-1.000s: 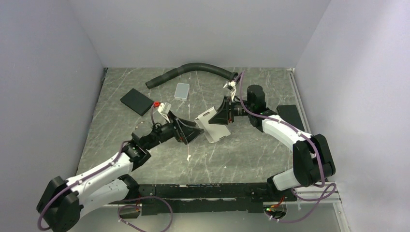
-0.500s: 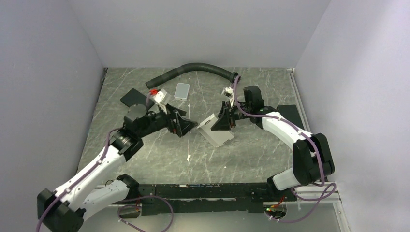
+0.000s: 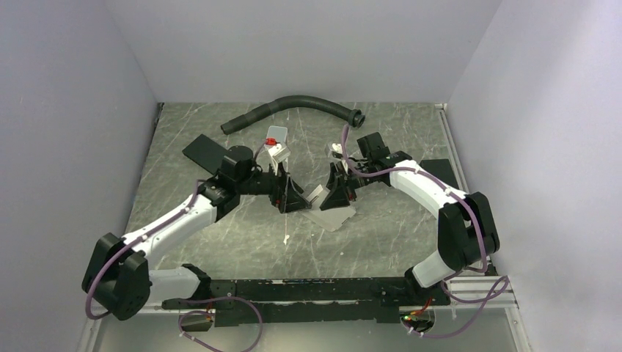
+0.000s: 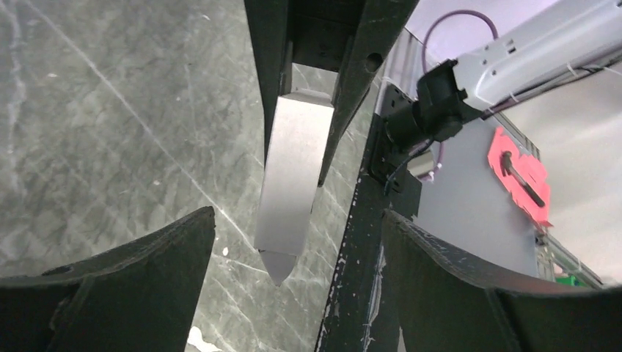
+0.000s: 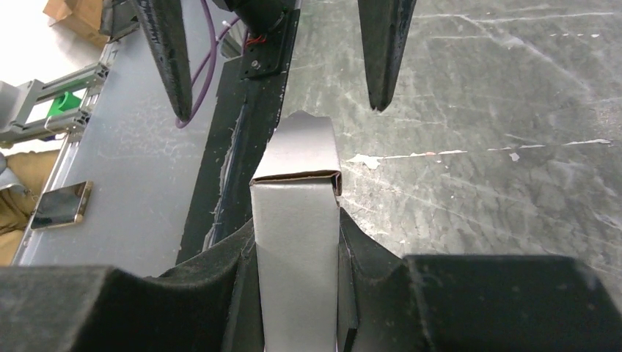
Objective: Fold the paper box
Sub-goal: Close the paper box at the center of the board.
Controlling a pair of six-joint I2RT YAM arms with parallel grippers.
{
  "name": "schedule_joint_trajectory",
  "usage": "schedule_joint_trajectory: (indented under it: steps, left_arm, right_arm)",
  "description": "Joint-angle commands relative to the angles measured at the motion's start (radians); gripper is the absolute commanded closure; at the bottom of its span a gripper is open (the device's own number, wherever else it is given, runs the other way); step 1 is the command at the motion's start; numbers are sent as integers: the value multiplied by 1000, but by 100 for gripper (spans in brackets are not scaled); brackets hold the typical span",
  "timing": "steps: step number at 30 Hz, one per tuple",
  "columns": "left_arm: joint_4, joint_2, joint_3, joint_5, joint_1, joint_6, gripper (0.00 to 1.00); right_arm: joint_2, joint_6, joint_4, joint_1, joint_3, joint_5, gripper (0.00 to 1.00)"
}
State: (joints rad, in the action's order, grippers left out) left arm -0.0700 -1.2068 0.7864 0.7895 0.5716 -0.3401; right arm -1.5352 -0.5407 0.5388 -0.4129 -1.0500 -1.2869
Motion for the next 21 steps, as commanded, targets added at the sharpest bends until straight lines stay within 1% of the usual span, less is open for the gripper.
schedule_joint_trajectory:
  steps: [1, 3, 6, 8, 13, 18, 21]
  left_arm:
    - [-89, -68, 63, 149, -3, -18, 17]
    - [-109, -106, 71, 176, -3, -43, 23]
    - [-139, -138, 68, 179, -3, -67, 24]
    - [-157, -154, 69, 185, -2, -79, 27]
    - [-153, -196, 86, 207, 4, -95, 39]
    - [-149, -213, 89, 220, 21, -101, 45]
    - [-145, -222, 89, 231, 26, -109, 53]
  right_arm:
    - [8, -86, 56, -4, -49, -58, 100]
    - [9, -85, 56, -6, -50, -56, 100]
    - [9, -79, 51, -7, -48, -52, 100]
    - [8, -78, 50, -9, -47, -51, 100]
    - [4, -68, 44, -10, -47, -48, 100]
    - [-1, -54, 36, -12, -47, -48, 100]
    - [-2, -42, 27, -11, -45, -43, 100]
